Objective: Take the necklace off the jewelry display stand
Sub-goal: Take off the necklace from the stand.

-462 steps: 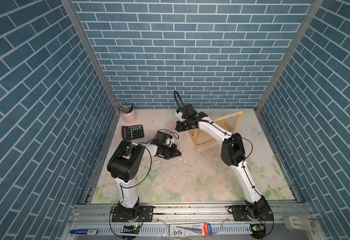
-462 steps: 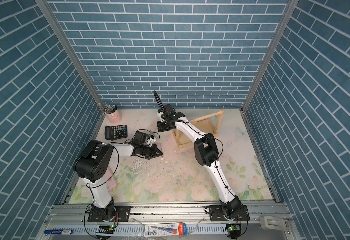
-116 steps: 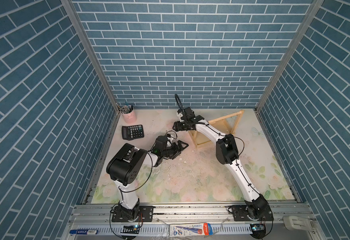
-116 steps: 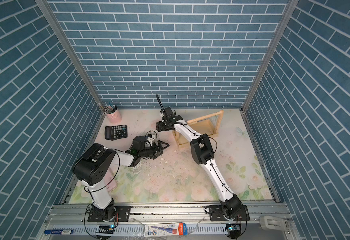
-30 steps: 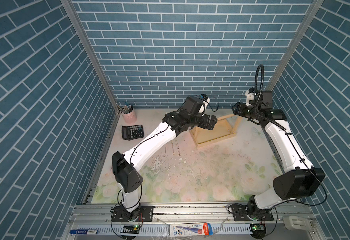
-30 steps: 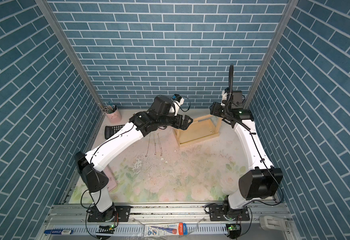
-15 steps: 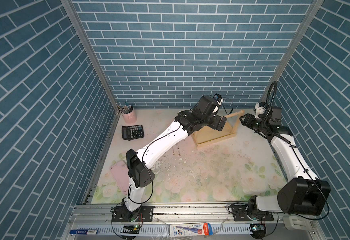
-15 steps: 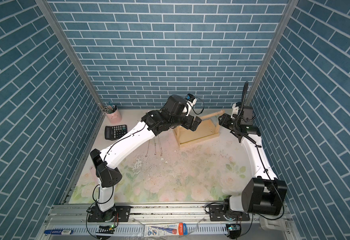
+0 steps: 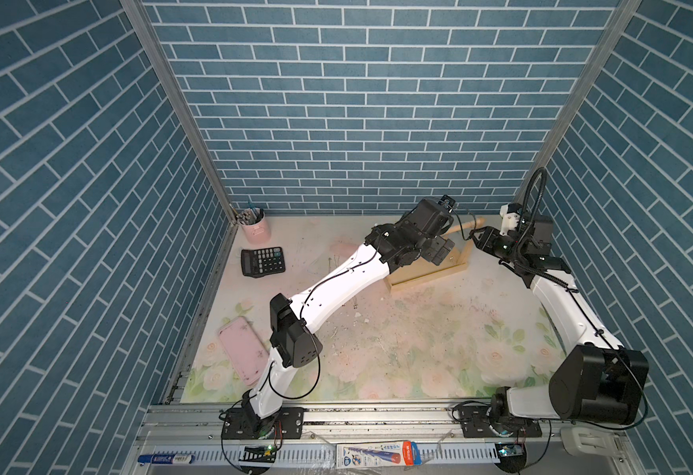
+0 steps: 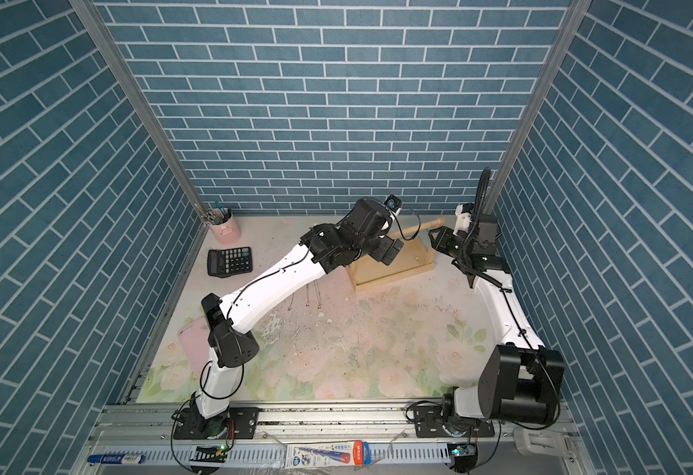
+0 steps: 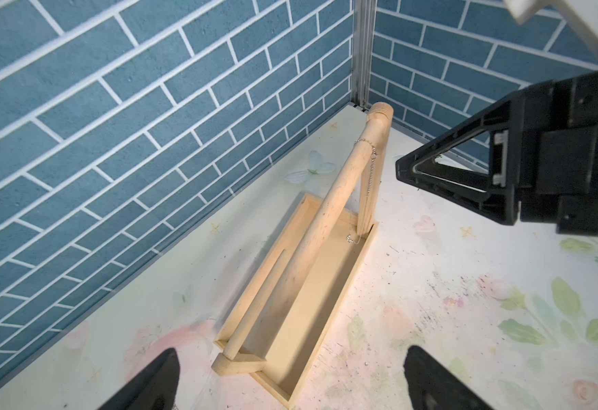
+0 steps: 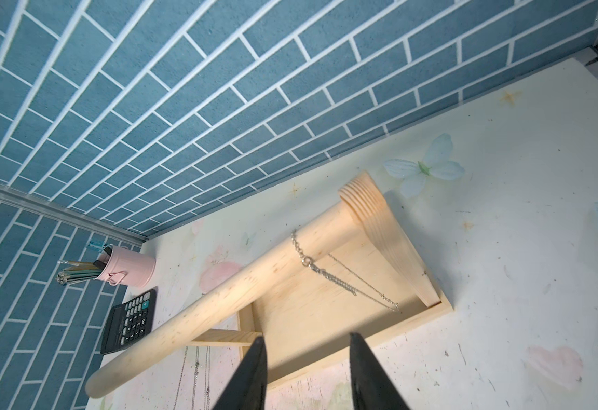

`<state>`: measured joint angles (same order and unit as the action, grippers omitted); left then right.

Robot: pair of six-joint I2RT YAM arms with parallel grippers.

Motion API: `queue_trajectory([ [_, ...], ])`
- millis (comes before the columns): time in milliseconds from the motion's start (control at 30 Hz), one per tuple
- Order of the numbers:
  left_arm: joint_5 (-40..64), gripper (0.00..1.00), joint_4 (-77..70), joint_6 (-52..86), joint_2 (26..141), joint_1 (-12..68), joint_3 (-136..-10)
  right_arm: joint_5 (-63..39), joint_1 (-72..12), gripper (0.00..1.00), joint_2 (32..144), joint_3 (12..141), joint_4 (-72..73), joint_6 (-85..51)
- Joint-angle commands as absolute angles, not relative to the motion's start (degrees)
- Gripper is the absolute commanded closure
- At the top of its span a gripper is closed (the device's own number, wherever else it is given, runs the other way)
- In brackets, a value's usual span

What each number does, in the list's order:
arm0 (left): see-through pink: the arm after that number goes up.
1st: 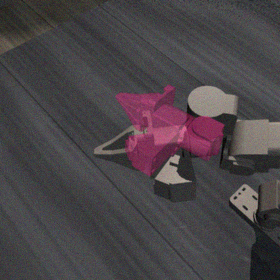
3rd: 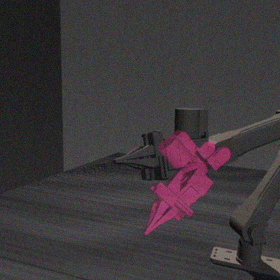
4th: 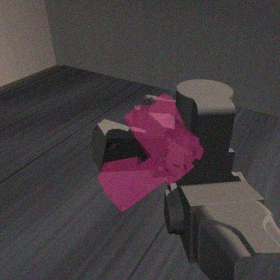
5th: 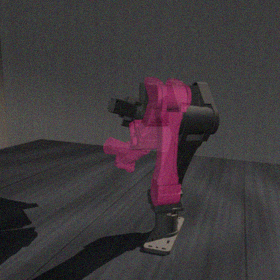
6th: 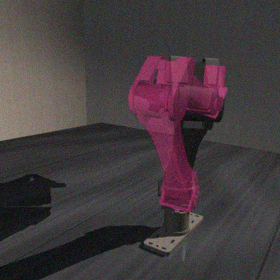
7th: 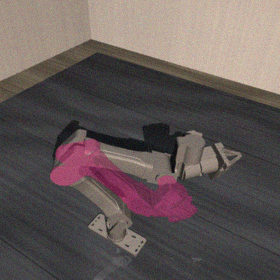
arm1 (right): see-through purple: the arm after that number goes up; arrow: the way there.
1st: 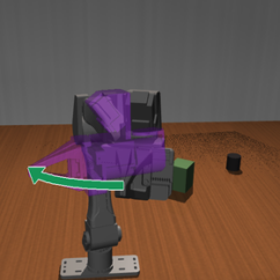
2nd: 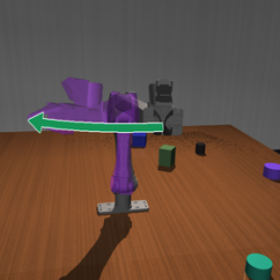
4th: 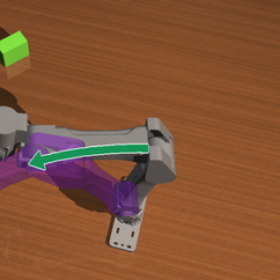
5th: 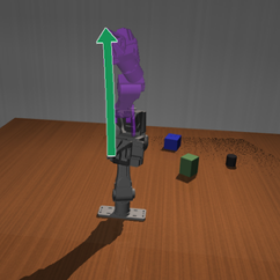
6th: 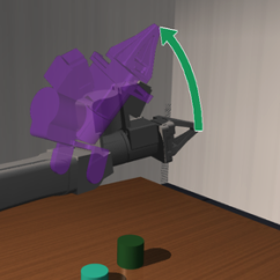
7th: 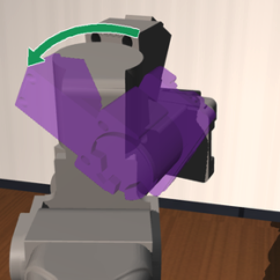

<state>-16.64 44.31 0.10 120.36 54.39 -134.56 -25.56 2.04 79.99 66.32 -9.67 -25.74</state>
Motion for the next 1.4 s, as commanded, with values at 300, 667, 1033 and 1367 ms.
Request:
queue_trajectory([
  [300, -11.47, 0.01, 47.1, -2.39, 120.33, 54.06, -135.59, -29.27, 2.72, 0.76, 85.45, 66.19, -4.12, -25.07],
  [667, -5.78, 0.01, 47.57, 0.6, 120.63, 53.1, -135.48, -30.34, 4.22, 0.8, 87.96, 66.31, -1.74, -23.85],
  [1033, -0.39, 0.01, 46.54, 5.4, 119.96, 51.15, -133.78, -32.38, 4.22, 0.81, 90.6, 67.34, 0.99, -24.85],
  [1367, 3.52, 0.01, 44.85, 9.29, 118.42, 49.1, -130.95, -33.4, 4.13, 0.85, 91.05, 67.84, 1.32, -25.49],
])
